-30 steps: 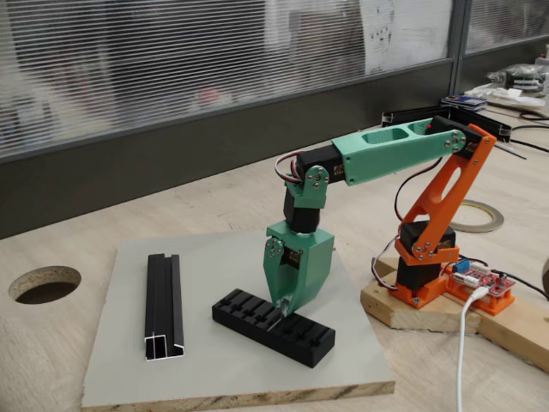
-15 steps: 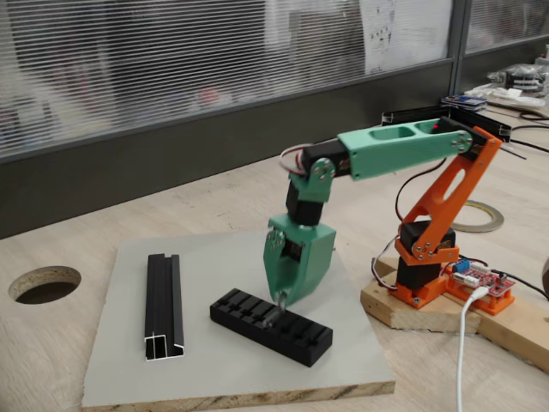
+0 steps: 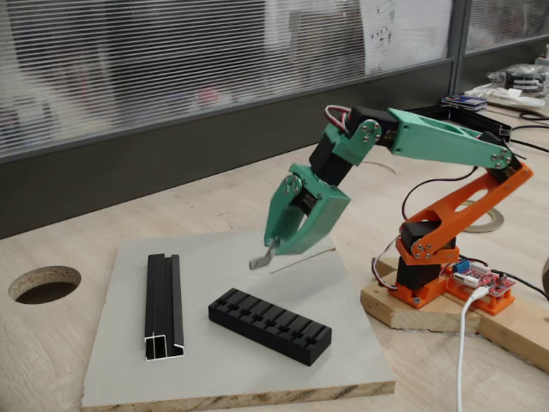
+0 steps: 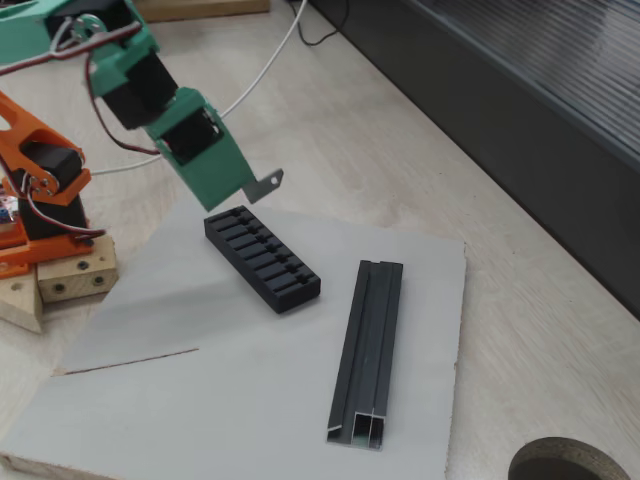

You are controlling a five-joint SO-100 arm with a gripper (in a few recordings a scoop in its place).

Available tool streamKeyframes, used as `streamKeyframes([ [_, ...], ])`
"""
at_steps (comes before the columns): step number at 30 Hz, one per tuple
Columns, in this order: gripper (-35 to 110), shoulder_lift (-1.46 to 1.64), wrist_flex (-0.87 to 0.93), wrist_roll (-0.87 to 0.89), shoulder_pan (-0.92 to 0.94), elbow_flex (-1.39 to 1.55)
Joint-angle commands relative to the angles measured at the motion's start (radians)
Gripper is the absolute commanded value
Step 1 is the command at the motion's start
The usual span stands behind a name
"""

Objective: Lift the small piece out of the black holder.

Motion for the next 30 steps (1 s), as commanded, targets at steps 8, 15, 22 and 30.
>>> streamKeyframes([
  [8,3,0.081,-0.002,0.002,0.184,-0.172],
  [15,3,0.081,-0.002,0.002,0.209,-0.175],
  [22,3,0.081,-0.002,0.003,0.209,-0.176],
  [30,3,0.081,-0.002,0.003,0.209,-0.176],
])
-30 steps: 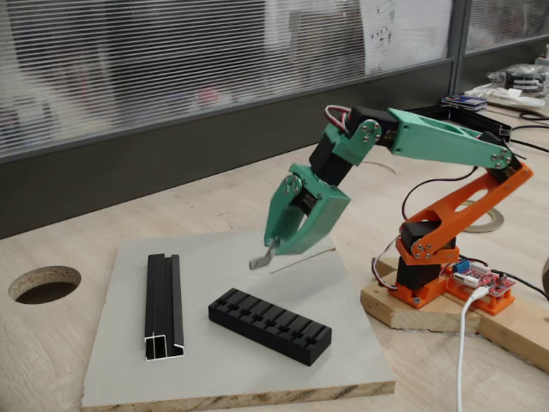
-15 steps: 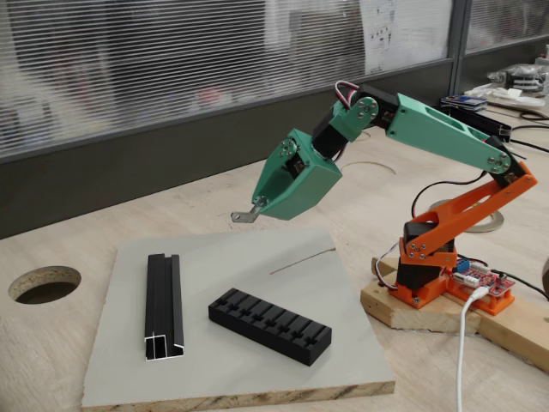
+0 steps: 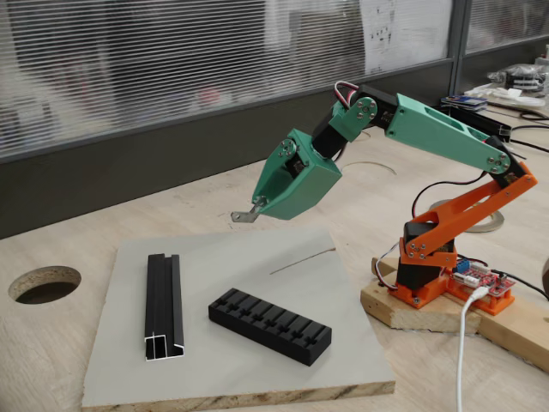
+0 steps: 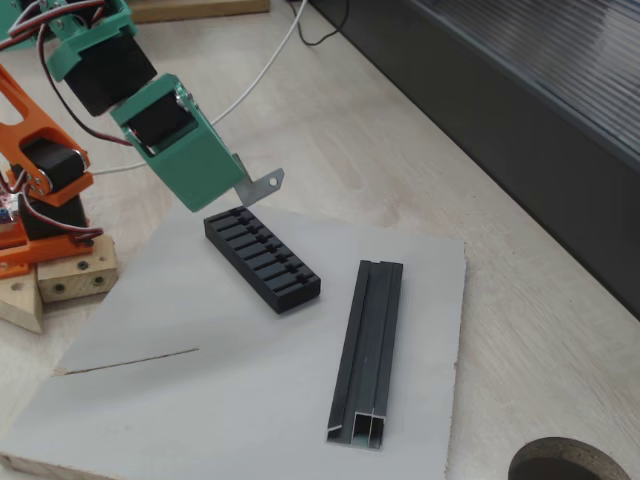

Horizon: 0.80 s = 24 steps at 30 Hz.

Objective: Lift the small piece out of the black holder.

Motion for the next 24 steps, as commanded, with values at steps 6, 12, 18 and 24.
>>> streamKeyframes([
  [6,3,0.081,-0.003,0.003,0.005,-0.037],
  [12,3,0.081,-0.003,0.003,0.029,-0.037],
  [18,3,0.081,-0.003,0.003,0.029,-0.044],
  [24,3,0.081,-0.002,0.003,0.031,-0.144],
])
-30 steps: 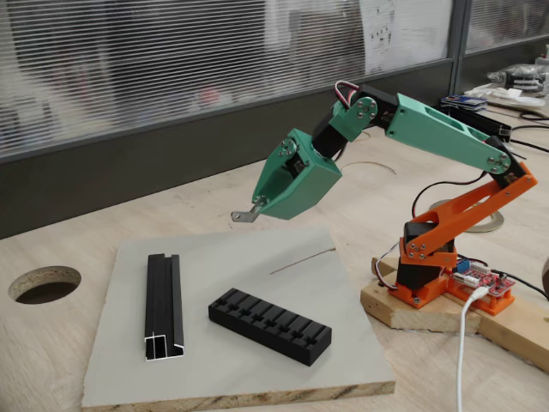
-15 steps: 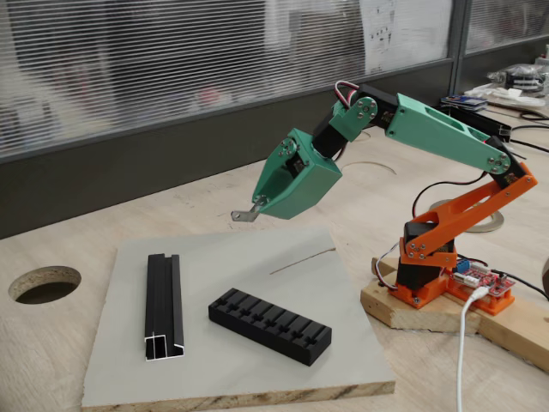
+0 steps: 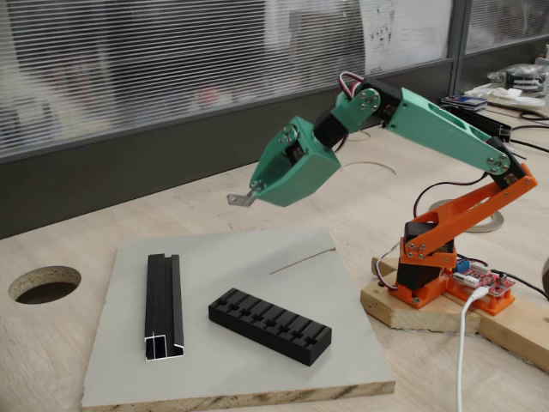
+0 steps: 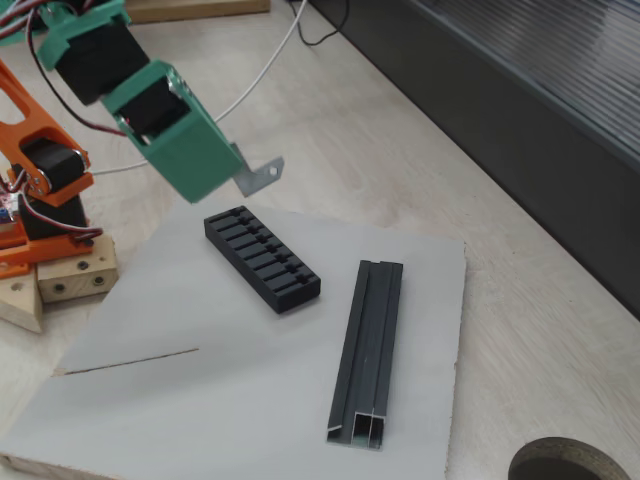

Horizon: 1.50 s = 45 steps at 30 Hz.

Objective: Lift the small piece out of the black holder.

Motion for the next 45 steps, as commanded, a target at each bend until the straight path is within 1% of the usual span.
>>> streamKeyframes([
  [1,3,0.081,-0.002,0.003,-0.008,-0.055],
  [25,3,0.081,-0.002,0.005,-0.008,-0.064],
  [31,3,0.081,-0.002,0.003,-0.008,-0.153],
  [45,3,0.081,0.011,0.003,-0.008,-0.147],
])
